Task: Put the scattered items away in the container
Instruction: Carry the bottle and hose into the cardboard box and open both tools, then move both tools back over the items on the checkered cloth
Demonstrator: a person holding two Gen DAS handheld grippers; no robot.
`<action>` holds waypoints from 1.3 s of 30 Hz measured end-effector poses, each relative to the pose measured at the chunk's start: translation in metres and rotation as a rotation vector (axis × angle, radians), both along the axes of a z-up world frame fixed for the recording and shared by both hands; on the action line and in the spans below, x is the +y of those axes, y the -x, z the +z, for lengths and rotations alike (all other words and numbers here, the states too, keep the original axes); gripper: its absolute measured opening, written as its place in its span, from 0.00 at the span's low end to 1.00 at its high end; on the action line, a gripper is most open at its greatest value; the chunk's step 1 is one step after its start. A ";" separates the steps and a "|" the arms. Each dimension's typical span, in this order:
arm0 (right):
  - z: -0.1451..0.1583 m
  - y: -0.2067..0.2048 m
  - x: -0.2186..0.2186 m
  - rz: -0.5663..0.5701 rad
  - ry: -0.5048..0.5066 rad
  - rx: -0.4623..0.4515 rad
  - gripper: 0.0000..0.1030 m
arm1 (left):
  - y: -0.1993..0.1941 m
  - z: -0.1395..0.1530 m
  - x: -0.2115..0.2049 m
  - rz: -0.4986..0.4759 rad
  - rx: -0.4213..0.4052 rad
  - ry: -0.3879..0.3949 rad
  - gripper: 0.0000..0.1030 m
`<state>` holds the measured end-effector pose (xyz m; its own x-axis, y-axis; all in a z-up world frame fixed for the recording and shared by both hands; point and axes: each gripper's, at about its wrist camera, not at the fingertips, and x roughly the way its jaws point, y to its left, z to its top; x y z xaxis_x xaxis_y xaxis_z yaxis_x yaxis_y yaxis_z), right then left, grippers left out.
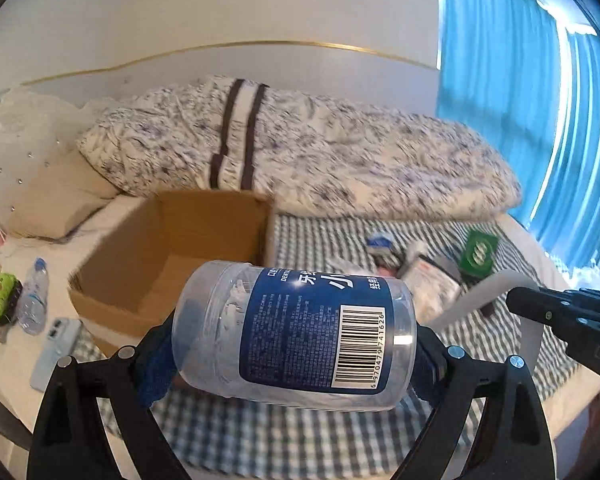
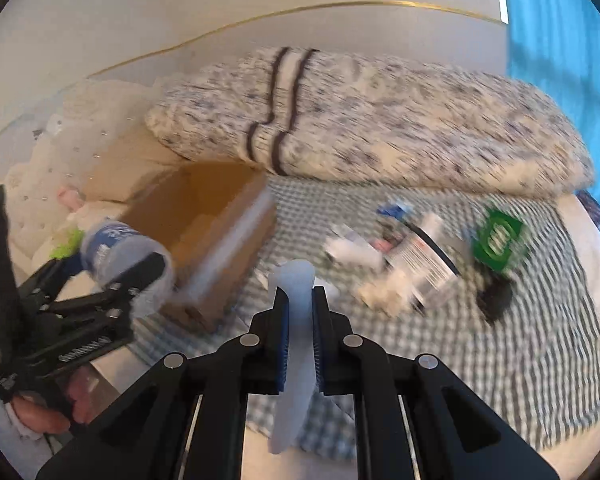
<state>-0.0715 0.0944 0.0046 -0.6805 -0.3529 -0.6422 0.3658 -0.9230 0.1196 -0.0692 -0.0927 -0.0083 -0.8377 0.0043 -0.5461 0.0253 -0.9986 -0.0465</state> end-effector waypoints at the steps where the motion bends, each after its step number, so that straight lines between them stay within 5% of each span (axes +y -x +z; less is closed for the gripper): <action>1: 0.008 0.006 -0.012 0.021 0.003 0.016 0.09 | 0.005 0.004 -0.008 0.010 0.003 0.000 0.91; 8: 0.044 0.079 -0.104 0.137 0.074 0.042 0.09 | 0.059 0.014 -0.069 0.110 0.012 0.009 0.91; 12: 0.030 0.120 -0.146 0.159 0.103 -0.014 0.09 | 0.082 -0.007 -0.100 0.159 -0.043 -0.016 0.91; 15: 0.014 0.141 -0.166 0.144 0.131 -0.041 0.21 | 0.094 -0.025 -0.113 0.172 -0.089 -0.012 0.92; 18: 0.004 0.156 -0.178 0.154 0.168 -0.054 0.90 | 0.101 -0.035 -0.121 0.198 -0.124 -0.007 0.98; 19: 0.003 0.159 -0.180 0.140 0.176 -0.054 0.93 | 0.101 -0.037 -0.123 0.211 -0.126 -0.003 1.00; 25: 0.018 0.144 -0.155 0.121 0.204 -0.014 0.92 | 0.090 -0.034 -0.120 0.233 -0.125 0.001 1.00; 33: 0.061 0.092 -0.064 0.028 0.160 0.091 0.92 | 0.061 0.009 -0.048 0.135 -0.053 -0.003 1.00; 39: 0.020 0.035 0.021 -0.111 0.034 0.057 0.92 | 0.015 0.005 0.027 0.046 -0.035 -0.035 1.00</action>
<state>-0.1064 0.1150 0.0244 -0.7518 -0.2946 -0.5899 0.2688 -0.9539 0.1337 -0.0839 -0.0660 -0.0033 -0.8177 -0.0139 -0.5755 0.0731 -0.9941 -0.0799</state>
